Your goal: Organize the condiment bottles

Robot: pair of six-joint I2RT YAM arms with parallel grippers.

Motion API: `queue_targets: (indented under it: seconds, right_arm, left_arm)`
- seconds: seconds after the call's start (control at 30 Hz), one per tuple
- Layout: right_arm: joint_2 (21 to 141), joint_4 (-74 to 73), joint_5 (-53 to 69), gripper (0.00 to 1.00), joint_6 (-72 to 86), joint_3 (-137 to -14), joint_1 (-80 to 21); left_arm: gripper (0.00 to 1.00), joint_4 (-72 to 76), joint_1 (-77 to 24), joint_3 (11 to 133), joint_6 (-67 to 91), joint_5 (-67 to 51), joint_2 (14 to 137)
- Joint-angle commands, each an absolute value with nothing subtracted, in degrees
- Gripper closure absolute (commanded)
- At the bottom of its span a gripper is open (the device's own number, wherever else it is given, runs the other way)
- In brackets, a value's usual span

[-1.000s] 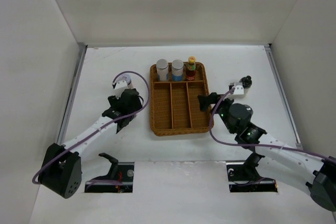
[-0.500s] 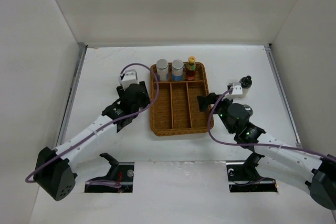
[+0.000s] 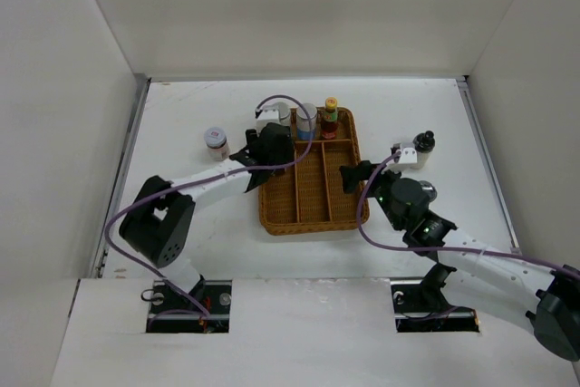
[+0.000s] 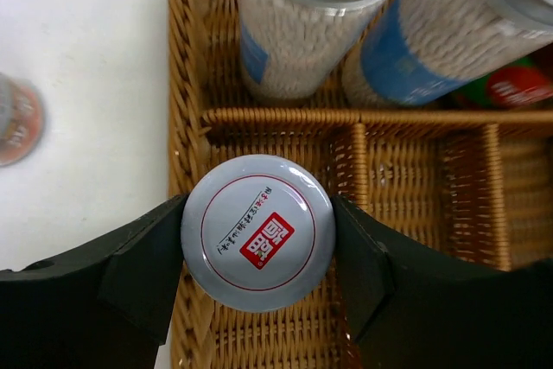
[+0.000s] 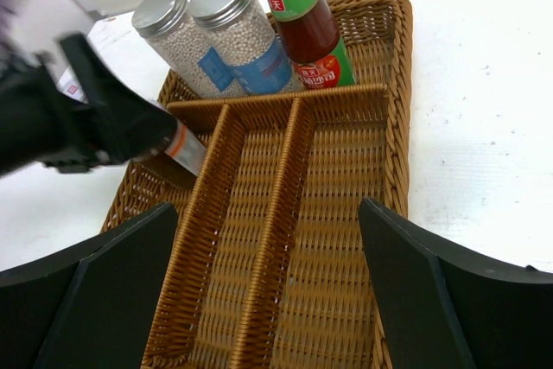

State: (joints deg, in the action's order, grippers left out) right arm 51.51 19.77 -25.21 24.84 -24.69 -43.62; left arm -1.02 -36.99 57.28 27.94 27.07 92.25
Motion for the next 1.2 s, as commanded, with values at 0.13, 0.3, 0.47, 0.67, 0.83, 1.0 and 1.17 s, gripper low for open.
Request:
queue_targets:
  seconds: [0.13,0.3,0.47,0.67,0.83,1.0,1.17]
  right_arm:
    - [52.29,22.41,-26.02,0.07,24.43,-26.89,-44.16]
    - [52.65,22.59,-26.19,0.06,24.26,-27.07,-44.16]
    - [51.95,22.59,-26.19,0.06,24.17,-26.98,-44.16]
    - [51.33,22.59,-26.19,0.06,24.17,-26.81,-44.16]
    - [51.59,22.59,-26.19,0.05,24.17,-26.98,-44.51]
    - [52.21,22.32,-26.19,0.05,24.08,-27.33,-44.51]
    - [52.82,22.41,-26.19,0.04,24.00,-27.33,-44.51]
  left_arm:
    - [0.52,10.63,-37.57,59.95,27.16,26.19,95.27]
    - [0.23,11.34,-38.27,56.78,27.07,27.77,91.60]
    - [0.21,10.11,-38.63,52.48,26.54,31.37,82.81]
    - [0.22,6.51,-33.28,46.06,27.60,36.04,72.78]
    - [0.20,3.26,-22.39,48.07,29.00,32.62,75.31]
    - [0.19,2.99,-16.22,52.72,29.09,30.94,82.16]
    - [0.19,2.55,-14.11,58.26,28.74,29.01,90.86]
